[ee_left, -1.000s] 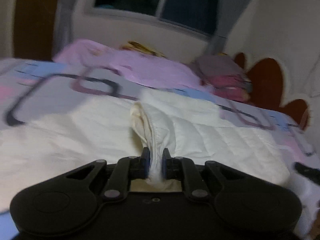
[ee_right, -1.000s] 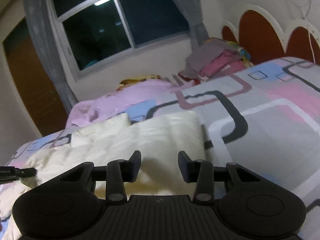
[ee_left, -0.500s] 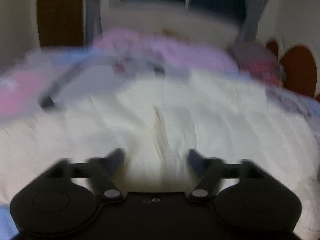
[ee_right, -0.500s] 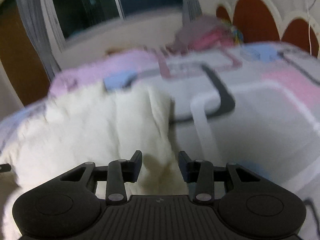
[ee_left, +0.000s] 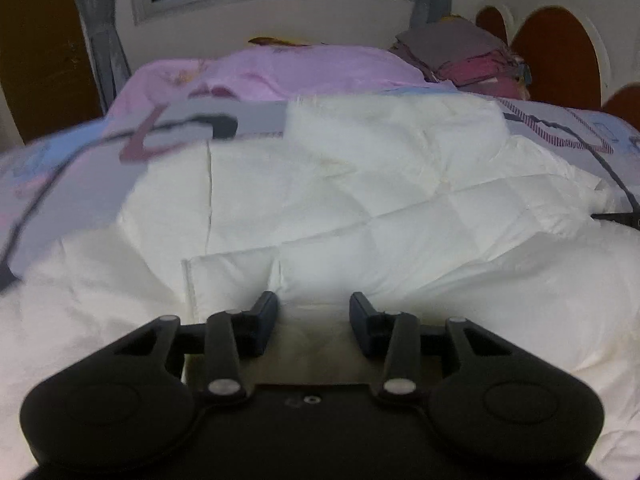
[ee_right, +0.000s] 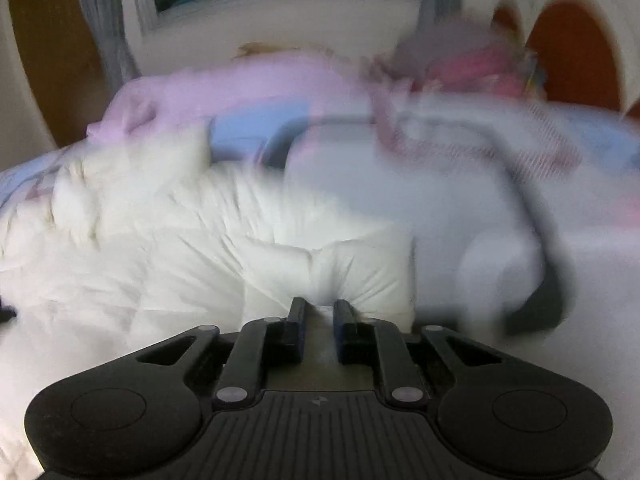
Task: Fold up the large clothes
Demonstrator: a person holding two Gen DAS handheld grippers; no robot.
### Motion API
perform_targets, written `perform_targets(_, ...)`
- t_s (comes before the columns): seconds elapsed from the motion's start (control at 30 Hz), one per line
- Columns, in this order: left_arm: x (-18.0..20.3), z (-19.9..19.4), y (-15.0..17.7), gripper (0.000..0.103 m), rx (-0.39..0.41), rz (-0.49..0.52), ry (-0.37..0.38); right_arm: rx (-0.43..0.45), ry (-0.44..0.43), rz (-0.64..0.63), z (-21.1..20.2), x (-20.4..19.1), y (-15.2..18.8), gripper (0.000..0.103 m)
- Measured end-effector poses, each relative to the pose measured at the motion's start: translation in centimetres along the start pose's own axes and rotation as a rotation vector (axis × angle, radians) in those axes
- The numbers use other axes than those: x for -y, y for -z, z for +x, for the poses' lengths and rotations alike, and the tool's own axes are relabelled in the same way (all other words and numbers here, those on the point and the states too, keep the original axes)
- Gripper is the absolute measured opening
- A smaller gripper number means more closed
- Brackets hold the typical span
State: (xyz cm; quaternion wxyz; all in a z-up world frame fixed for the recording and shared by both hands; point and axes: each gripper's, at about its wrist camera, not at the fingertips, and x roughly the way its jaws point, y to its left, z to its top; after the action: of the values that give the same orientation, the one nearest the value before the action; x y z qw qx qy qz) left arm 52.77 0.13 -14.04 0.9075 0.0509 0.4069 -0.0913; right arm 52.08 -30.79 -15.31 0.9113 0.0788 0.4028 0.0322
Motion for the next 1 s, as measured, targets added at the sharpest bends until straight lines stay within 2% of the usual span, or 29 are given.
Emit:
perform_targets(0.07, -0.1, -0.5, -0.1, 0.040, 0.000, 0.011, 0.002, 0.008, -0.009, 0.011, -0.9, 0.4, -0.4, 0.013)
perform_targets(0.1, -0.3, -1.2, -0.3, 0.039, 0.011, -0.002, 0.003, 0.044, -0.015, 0.043, -1.9, 0.9, -0.7, 0.013)
perform_targets(0.17, -0.6, -2.7, -0.7, 0.046, 0.065, -0.013, 0.017, 0.113, 0.004, 0.080, -3.4, 1.8, -1.2, 0.013)
perform_targets(0.2, -0.4, -3.2, -1.0, 0.051, 0.088, -0.004, 0.013, 0.116, 0.014, 0.074, -3.5, 1.8, -1.5, 0.013)
perform_targets(0.3, 0.2, -2.6, -2.0, 0.052, 0.091, 0.019, 0.034, 0.077, 0.055, 0.038, -1.7, 1.7, -2.4, 0.013)
perform_targets(0.33, 0.5, -1.6, -2.2, 0.052, 0.065, 0.028, 0.029, 0.007, 0.102, 0.029, -0.2, 1.9, -2.4, 0.013)
perform_targets(0.37, 0.5, -0.4, -2.1, 0.054, 0.014, 0.030, 0.020, -0.027, 0.115, 0.044, 0.8, 2.3, -2.2, 0.013)
perform_targets(0.43, 0.2, 0.8, -1.6, 0.054, -0.008, 0.010, 0.029, -0.028, 0.115, 0.054, 0.7, 2.5, -2.2, 0.013)
perform_targets(0.5, 0.8, -0.4, -2.0, 0.052, 0.001, 0.013, 0.003, 0.003, 0.108, 0.047, -1.2, 1.8, -2.3, 0.013)
perform_targets(0.57, 1.9, -2.6, -2.3, 0.062, 0.087, -0.024, 0.074, 0.065, 0.061, 0.058, -3.9, 1.3, -1.7, 0.013)
perform_targets(0.6, 3.2, -3.8, -2.5, 0.073, 0.126, -0.026, 0.122, 0.070, 0.034, 0.060, -5.0, 0.5, -1.3, 0.013)
perform_targets(0.63, 4.7, -4.3, -2.7, 0.078, 0.149, -0.011, 0.142, 0.078, 0.005, 0.052, -6.1, -0.5, -0.6, 0.013)
perform_targets(0.67, 6.2, -4.7, -2.6, 0.078, 0.160, 0.007, 0.167, 0.079, -0.008, 0.039, -6.8, -1.4, 0.1, 0.013)
perform_targets(0.73, 8.9, -4.4, -2.3, 0.077, 0.143, 0.027, 0.229, 0.056, -0.008, 0.014, -7.3, -2.9, 1.5, 0.013)
perform_targets(0.77, 10.1, -3.9, -1.8, 0.077, 0.118, 0.046, 0.232, 0.048, 0.009, -0.005, -7.2, -3.6, 2.4, 0.013)
perform_targets(0.87, 12.2, -0.6, 0.0, 0.076, -0.011, 0.121, 0.175, -0.024, 0.043, -0.031, -5.0, -4.4, 4.2, 0.013)
perform_targets(0.97, 11.9, -0.1, 0.8, 0.076, -0.008, 0.121, 0.165, -0.025, 0.038, -0.034, -4.5, -4.1, 4.5, 0.013)
perform_targets(1.0, 11.7, -0.8, 0.5, 0.071, -0.004, 0.111, 0.156, -0.022, 0.040, -0.030, -5.3, -4.2, 4.2, 0.013)
